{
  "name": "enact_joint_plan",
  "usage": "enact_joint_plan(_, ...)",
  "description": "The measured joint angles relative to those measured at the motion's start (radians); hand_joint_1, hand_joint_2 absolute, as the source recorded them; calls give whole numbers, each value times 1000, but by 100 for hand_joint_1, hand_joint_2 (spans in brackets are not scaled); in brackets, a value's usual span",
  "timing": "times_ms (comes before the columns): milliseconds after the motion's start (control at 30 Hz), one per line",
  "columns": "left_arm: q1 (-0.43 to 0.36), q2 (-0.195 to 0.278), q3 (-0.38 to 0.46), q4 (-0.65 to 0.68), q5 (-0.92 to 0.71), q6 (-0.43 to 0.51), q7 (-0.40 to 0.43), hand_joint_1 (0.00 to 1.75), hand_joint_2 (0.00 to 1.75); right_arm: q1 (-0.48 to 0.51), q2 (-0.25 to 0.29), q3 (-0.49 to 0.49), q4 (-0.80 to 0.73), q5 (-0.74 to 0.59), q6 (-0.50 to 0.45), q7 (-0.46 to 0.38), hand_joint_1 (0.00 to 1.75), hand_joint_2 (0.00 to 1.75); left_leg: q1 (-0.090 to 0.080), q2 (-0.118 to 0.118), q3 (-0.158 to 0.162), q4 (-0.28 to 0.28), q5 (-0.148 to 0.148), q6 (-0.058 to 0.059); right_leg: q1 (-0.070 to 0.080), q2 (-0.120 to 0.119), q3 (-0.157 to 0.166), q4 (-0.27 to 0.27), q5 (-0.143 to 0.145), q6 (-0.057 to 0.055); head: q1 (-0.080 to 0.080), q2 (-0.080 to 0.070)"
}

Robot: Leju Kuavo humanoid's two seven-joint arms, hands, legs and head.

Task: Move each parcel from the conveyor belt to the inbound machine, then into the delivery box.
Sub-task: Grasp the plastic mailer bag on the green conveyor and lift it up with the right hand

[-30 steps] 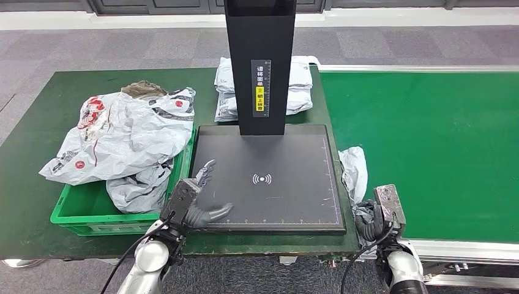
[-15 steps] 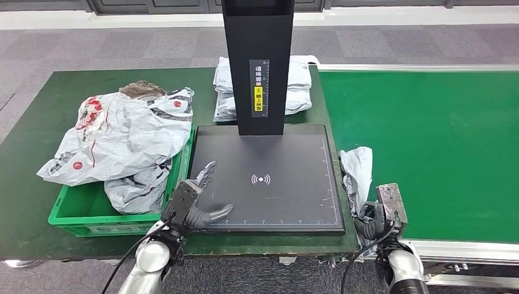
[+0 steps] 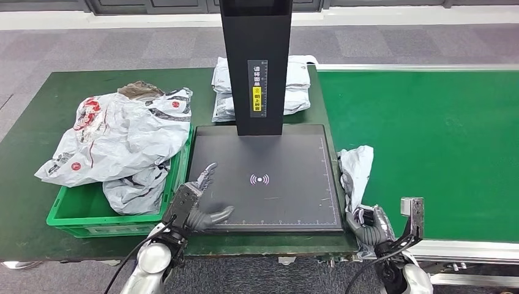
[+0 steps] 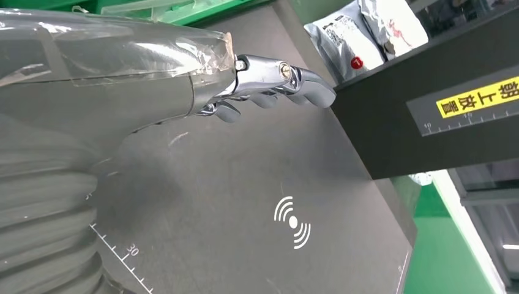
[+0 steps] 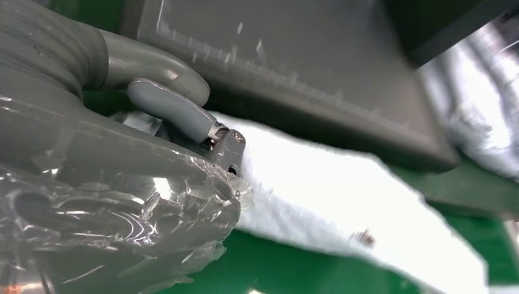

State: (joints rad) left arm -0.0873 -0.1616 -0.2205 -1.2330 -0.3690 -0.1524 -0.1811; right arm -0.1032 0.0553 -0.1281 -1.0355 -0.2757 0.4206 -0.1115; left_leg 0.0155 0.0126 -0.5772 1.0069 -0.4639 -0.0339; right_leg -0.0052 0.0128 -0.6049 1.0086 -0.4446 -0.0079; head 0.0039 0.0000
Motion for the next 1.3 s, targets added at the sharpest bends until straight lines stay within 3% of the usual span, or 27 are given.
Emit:
enact_joint_plan(500, 23, 9, 0, -4, 12, 20, -8, 0, 175, 80, 0, 12, -192, -75, 1, -1, 175, 175, -5, -7, -2, 0, 1, 3, -2, -8, 1, 0, 0, 1, 0, 0)
enact_joint_plan(767, 58, 13, 15, -39, 11, 30, -7, 0, 175, 159, -6, -6, -365, -127, -19, -23, 175, 175, -6, -8, -2, 0, 1, 4, -2, -9, 1, 0, -1, 2, 0, 0)
enact_joint_plan(833, 60, 13, 22, -43, 10, 30, -8, 0, 175, 184, -6, -17, -407, -124, -21, -22, 88, 175, -6, -8, -2, 0, 1, 4, -2, -9, 1, 0, -1, 2, 0, 0)
enact_joint_plan(900, 61, 13, 26, -44, 7, 30, -8, 0, 175, 198, -6, -25, -438, -92, -36, -21, 0, 87, -6, -8, -2, 0, 1, 4, -2, -9, 1, 0, -1, 2, 0, 0)
enact_joint_plan(967, 61, 12, 28, -46, 3, 30, -7, 0, 175, 201, -5, -33, -454, -14, -84, -21, 0, 0, -6, -7, -2, 0, 1, 4, -2, -9, 1, 0, -1, 3, 0, 0)
enact_joint_plan(1067, 61, 11, 33, -52, -6, 29, -2, 0, 175, 194, -5, -47, -459, 93, -161, -25, 0, 0, -6, -8, -2, 0, 1, 5, -2, -9, 1, 0, 0, 3, 0, 0)
enact_joint_plan(1300, 58, 7, 36, -51, -10, 28, 0, 0, 175, 168, -5, -83, -459, 104, -180, -43, 0, 0, -7, -8, -2, 1, 2, 6, -3, -9, 1, 0, 0, 4, 0, 0)
